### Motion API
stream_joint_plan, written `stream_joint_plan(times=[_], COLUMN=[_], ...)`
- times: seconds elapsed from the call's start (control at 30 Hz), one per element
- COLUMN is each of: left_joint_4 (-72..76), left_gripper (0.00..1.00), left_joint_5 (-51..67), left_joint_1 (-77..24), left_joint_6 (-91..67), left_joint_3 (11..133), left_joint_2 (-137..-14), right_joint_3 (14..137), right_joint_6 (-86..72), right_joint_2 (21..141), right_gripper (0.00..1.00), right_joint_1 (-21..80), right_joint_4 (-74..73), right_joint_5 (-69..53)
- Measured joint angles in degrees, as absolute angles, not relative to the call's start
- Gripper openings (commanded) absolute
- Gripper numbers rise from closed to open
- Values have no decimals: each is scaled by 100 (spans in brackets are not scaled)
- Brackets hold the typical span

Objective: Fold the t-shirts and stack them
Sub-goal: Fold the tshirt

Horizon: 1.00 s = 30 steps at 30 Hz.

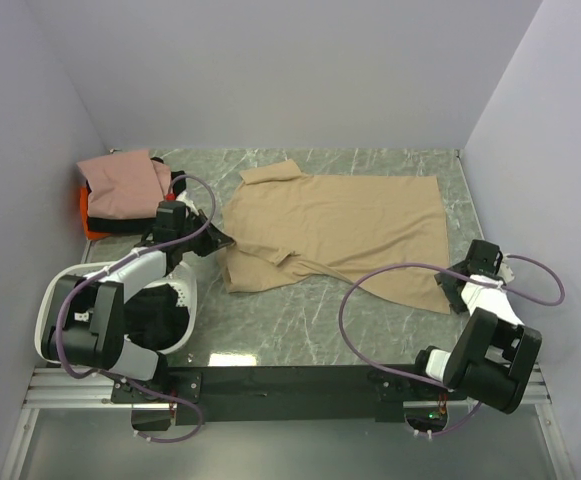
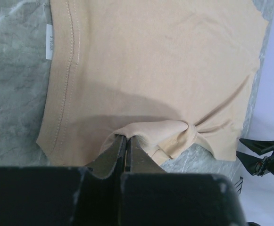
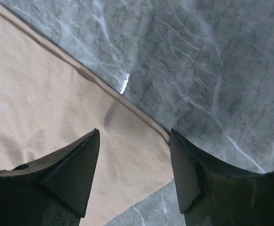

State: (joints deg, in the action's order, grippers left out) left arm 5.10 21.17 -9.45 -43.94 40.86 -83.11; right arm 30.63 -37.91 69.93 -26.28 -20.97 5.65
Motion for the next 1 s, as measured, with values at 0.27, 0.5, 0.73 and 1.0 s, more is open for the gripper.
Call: stream_joint_plan(times=[0.27,0.5,0.73,1.0], left_joint_4=[489,489,491,493], left_gripper=[1,1,1,1], left_joint_5=[2115,2115,2117,2121], left_joint_1=[-945,-945,-945,-945], left_joint_6=[-4394,-4386,-4357,-4355], left_joint_3=[4086,4086,4086,4086], left_joint_2=[-8235,-8235,-8232,-8232], right_joint_3=[2919,2768,2768,2989], right_joint_6=[-3918,-3944,-3900,-3750], right_joint_2=[6751,6440,6294,5892], right_gripper=[67,41,0,0], right_joint_1=[-2628,-2628,-2630,-2630], right_joint_4=[-2143,-2261,-2285,-2515], right_joint_5=[554,548,534,814])
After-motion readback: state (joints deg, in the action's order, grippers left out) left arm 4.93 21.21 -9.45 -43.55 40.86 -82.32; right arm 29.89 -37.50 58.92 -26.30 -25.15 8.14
